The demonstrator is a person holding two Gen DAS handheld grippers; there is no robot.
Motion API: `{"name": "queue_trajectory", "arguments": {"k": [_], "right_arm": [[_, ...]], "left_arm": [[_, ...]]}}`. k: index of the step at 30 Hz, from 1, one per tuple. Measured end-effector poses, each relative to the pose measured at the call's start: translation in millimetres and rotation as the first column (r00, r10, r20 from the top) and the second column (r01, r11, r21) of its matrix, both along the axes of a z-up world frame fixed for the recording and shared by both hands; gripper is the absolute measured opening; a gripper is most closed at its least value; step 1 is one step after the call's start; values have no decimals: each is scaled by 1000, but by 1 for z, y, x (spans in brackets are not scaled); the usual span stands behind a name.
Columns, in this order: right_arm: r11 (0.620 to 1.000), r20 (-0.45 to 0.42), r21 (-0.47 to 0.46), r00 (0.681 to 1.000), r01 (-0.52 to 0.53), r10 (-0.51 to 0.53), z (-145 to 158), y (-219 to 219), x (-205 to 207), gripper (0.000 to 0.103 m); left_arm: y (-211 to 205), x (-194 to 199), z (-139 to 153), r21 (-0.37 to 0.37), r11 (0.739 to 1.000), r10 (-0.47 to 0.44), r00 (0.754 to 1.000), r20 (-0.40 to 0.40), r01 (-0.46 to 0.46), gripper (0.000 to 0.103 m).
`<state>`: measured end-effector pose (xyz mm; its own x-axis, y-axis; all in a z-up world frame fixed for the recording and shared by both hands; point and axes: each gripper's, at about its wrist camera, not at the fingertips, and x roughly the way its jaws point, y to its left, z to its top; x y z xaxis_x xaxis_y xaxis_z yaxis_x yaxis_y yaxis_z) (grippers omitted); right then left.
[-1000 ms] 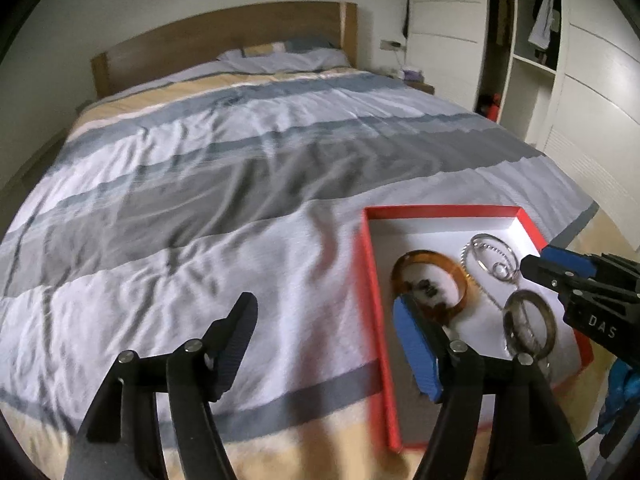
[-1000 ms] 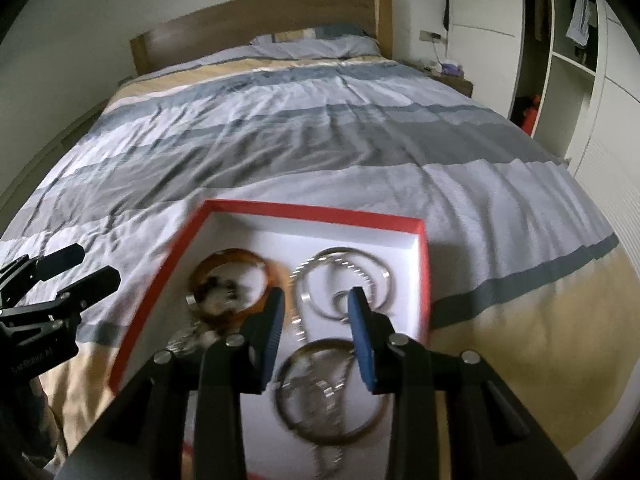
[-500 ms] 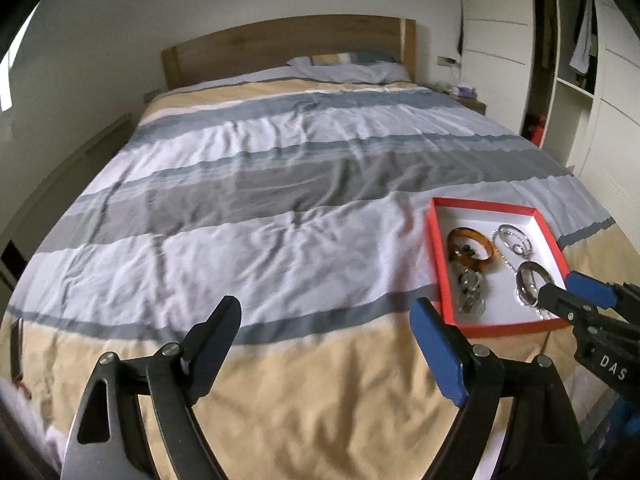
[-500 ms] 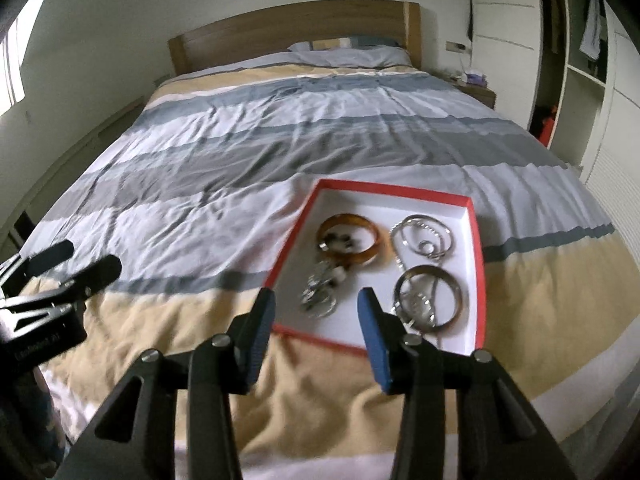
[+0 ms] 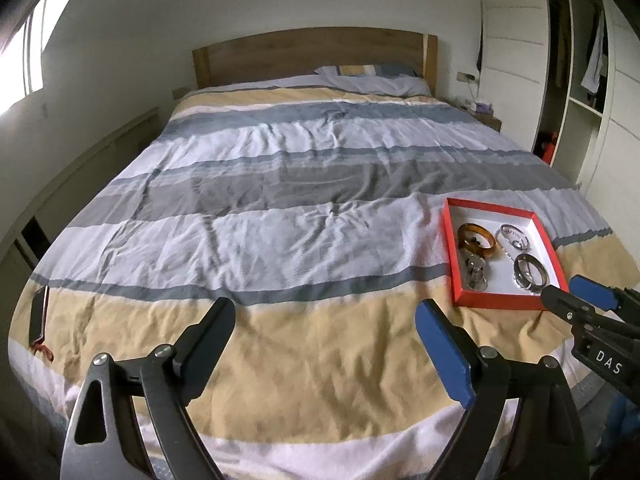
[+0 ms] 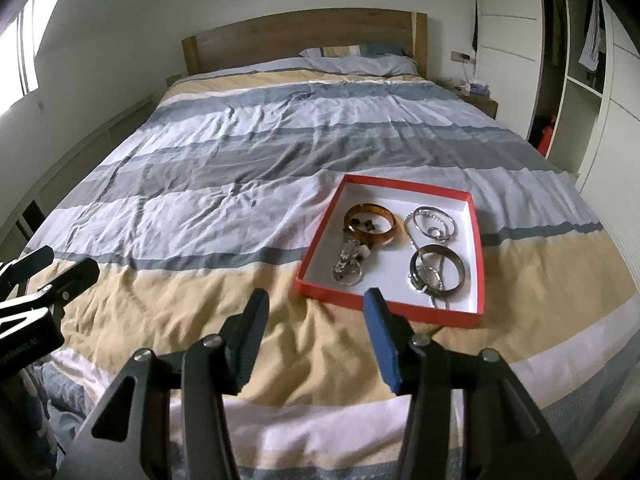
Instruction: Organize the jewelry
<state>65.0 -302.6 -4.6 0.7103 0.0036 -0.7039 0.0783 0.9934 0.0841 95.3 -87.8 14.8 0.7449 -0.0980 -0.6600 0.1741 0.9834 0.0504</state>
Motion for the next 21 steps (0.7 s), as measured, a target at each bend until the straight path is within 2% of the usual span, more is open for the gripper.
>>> {"name": "queue_trajectory", "arguments": {"k": [8, 21], "right_arm": [[999, 10, -8, 999, -39, 39, 6, 24, -20, 51], [998, 26, -12, 998, -54, 54, 12, 44, -39, 59]], "left_arm": [[16, -27, 12, -4, 1000, 16, 999, 39, -16, 91], [40, -53, 16, 5, 997, 79, 994, 73, -79, 94]]}}
